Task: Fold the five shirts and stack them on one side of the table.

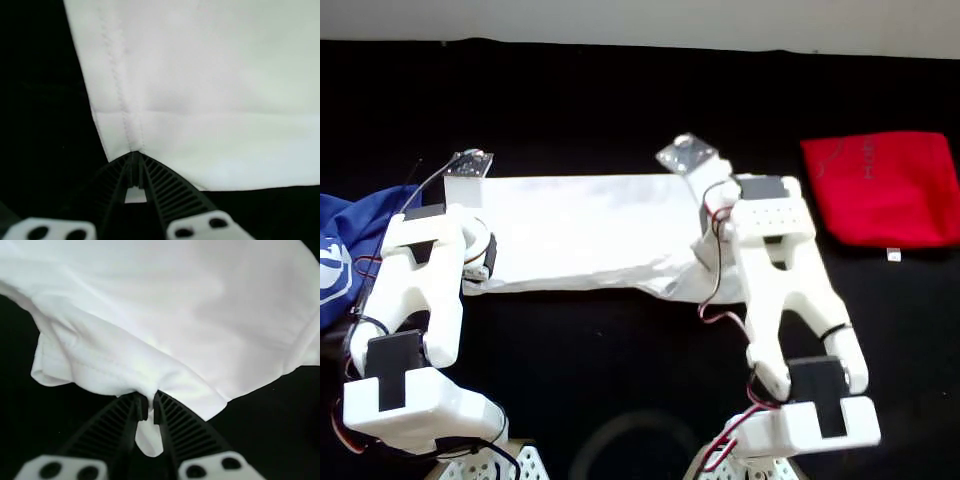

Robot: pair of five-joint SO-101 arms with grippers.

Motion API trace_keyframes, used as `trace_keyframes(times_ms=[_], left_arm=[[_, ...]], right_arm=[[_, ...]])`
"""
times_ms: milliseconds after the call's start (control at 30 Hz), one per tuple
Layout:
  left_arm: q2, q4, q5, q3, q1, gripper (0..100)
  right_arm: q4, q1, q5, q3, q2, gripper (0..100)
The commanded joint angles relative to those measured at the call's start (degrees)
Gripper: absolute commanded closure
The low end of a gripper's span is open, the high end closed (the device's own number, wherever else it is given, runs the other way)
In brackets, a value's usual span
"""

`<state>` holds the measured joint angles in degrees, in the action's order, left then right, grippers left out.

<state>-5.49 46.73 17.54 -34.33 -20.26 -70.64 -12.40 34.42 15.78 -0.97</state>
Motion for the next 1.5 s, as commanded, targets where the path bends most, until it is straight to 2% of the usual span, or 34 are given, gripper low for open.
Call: trace_keyframes(times_ms=[0,400,467,633,900,1100,1300,1467], left_arm=[[0.0,-1.8,-0.4,0.0,-0.6,99],[0.0,-1.8,-0.4,0.0,-0.6,99],[0.0,-1.8,-0.4,0.0,-0.6,99],[0.0,-1.8,-0.4,0.0,-0.6,99],[0.0,-1.8,-0.4,0.0,-0.6,99],[0.0,-1.8,-0.4,0.0,-0.6,99],[0.0,-1.8,-0.4,0.0,-0.6,99],[0.0,-1.8,-0.4,0.0,-0.6,99]], right_arm=[[-0.6,1.1,0.5,-10.9,5.9,99.1],[-2.0,1.0,0.4,-47.1,38.5,98.8],[-5.1,1.1,0.4,-52.6,41.7,96.1],[-16.6,1.4,0.3,-65.9,44.0,82.0],[-29.2,4.5,0.3,-80.8,44.1,81.8],[-30.5,4.2,-1.3,-78.7,43.7,84.3],[-30.5,2.7,-2.4,-66.5,39.2,85.2],[-28.6,2.8,-2.2,-54.3,34.6,78.0]])
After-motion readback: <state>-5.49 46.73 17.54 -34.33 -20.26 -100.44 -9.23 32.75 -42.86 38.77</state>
